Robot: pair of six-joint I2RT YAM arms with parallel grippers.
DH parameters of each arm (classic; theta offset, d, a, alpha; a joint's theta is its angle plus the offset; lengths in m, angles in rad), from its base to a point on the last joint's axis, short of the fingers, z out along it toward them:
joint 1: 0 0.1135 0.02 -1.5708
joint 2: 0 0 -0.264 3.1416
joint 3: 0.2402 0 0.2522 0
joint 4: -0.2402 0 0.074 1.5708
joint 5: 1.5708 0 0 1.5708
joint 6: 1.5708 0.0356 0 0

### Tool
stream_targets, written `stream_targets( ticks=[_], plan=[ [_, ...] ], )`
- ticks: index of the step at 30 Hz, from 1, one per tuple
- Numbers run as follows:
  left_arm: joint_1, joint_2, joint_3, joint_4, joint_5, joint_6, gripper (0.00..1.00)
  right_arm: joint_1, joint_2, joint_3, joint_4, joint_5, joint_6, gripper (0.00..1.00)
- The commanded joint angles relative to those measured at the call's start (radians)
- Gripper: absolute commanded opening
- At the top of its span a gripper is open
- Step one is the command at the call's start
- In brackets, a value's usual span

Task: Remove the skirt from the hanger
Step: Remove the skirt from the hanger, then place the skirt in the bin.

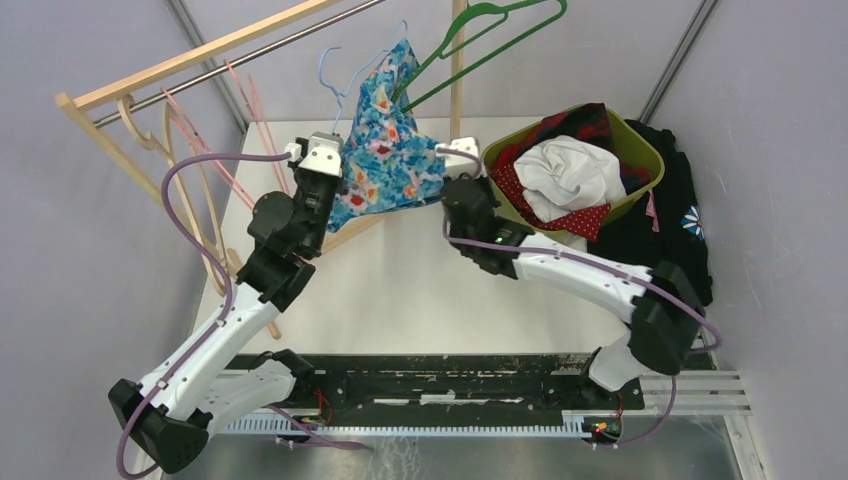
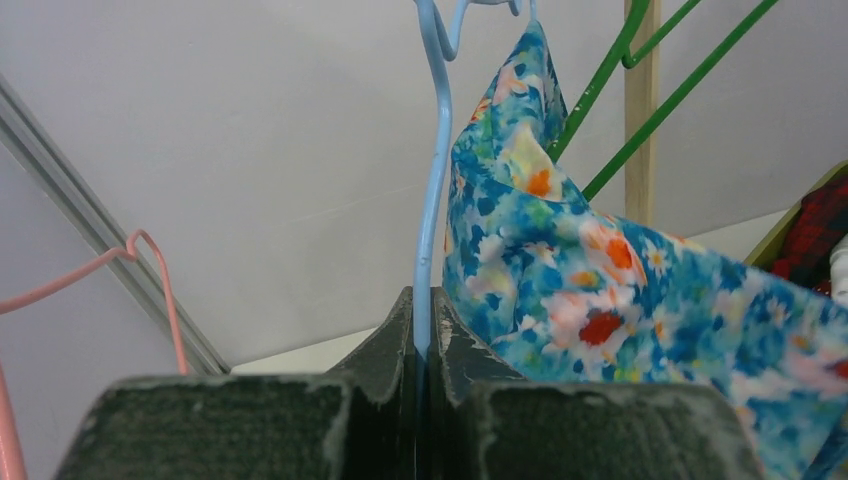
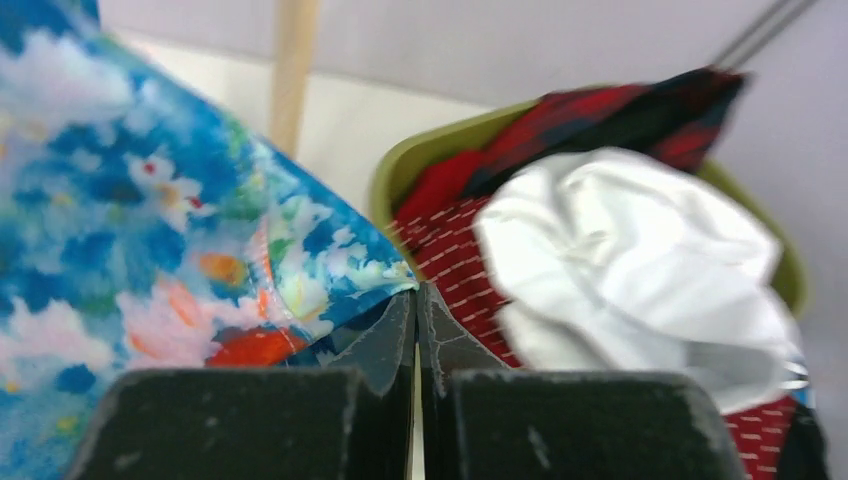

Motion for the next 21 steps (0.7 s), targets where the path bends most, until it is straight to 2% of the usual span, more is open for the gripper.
stream_targets(
  ticks=[1,6,11,15,21],
  plan=[
    [-0.001,-0.017,0.035,0.113,0.003,0.003,0.03,-0.022,-0.185,0.055,0.077,0.135,-0.217,0.01],
    [-0.001,-0.003,0.027,0.132,0.004,-0.002,0.03,-0.039,-0.307,0.119,0.165,0.171,-0.434,0.01],
    [-0.001,0.017,0.026,0.150,0.009,-0.003,0.03,-0.141,-0.358,0.152,0.277,0.164,-0.612,0.01],
    [-0.001,0.026,0.027,0.160,0.011,0.000,0.03,-0.273,-0.358,0.138,0.349,0.118,-0.670,0.01],
    [-0.001,0.042,0.032,0.172,0.001,0.024,0.03,-0.379,-0.332,0.156,0.338,0.052,-0.701,0.01]
  ],
)
